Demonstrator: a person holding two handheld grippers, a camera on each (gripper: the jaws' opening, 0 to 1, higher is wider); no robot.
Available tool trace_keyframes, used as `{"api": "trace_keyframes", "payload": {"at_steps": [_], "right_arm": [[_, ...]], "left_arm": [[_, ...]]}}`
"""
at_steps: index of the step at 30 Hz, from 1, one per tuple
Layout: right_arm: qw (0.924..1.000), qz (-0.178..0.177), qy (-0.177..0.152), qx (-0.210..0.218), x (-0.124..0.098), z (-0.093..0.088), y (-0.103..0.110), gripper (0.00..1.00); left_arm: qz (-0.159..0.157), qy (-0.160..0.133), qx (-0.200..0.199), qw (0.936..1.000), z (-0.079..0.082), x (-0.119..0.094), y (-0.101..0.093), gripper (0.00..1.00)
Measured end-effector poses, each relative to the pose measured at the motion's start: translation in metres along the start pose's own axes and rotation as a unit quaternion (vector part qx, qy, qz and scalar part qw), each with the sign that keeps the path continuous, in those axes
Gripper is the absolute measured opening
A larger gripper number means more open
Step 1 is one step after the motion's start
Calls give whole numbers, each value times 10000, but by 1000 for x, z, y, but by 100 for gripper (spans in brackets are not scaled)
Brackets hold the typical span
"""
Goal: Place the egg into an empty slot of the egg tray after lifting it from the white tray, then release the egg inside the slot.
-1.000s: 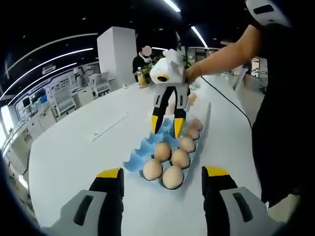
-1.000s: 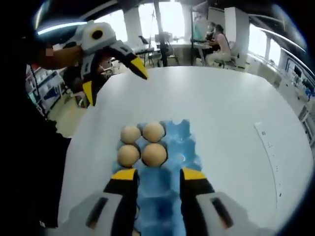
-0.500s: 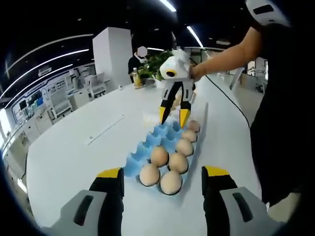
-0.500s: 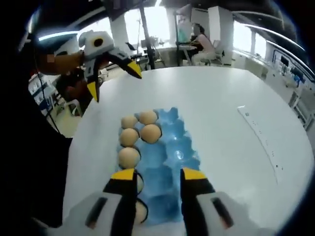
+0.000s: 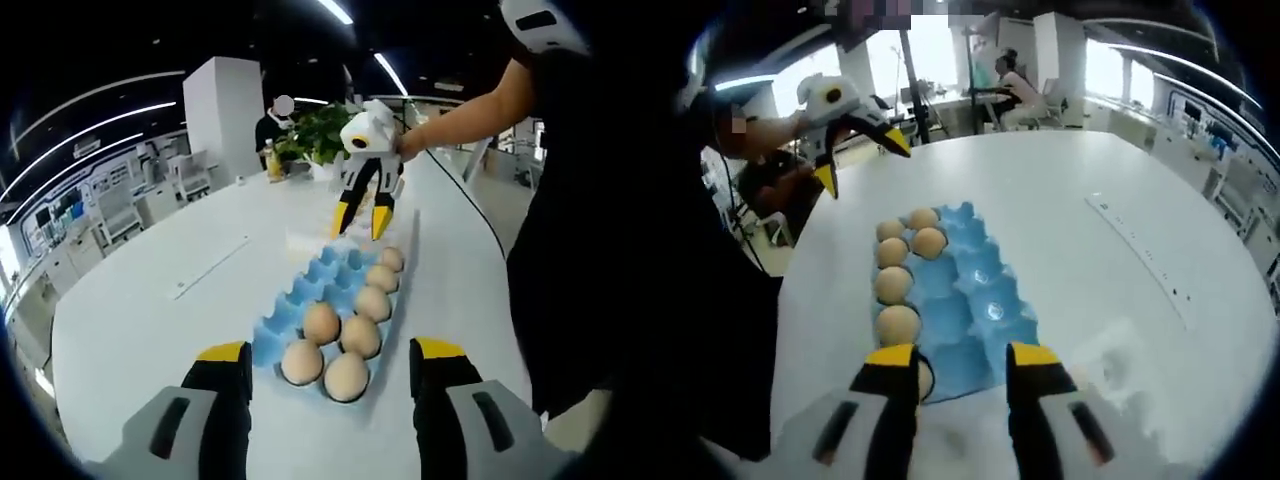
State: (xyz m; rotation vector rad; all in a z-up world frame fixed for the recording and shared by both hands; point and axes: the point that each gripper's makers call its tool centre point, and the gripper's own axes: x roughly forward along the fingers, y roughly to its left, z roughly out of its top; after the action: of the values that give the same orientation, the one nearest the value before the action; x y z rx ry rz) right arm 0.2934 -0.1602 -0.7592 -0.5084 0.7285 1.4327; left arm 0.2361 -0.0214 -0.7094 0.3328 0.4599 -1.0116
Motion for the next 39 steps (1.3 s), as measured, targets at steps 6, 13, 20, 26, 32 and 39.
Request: {"api": "trace_keyframes", "payload": {"at_steps": [6,13,20,26,32,39], "right_arm": [[9973,-548,-17,487,-51,-45,-7,35],[9938,-826,81,739,-77,-76,-8,35],[9908,-994,155,903,-89,-92,-12,35],[9878,-1163,222,1010,-102,-106,-16,35],[9844,-1321,325,1115,-111,-122,-20,35],[9812,-1440,367,1228,-121,-133,-23,35]], "left_arm": [[-107,-14,87,9999,5,6,-2,64],[-123,-15,127,9998,7,7,-3,64],[-141,-21,142,9998,8,7,-3,64],[-114,-22,144,9998,8,6,0,64],[-131,-21,159,9998,9,7,-1,64],[-109,-20,165,9998,9,6,0,64]]}}
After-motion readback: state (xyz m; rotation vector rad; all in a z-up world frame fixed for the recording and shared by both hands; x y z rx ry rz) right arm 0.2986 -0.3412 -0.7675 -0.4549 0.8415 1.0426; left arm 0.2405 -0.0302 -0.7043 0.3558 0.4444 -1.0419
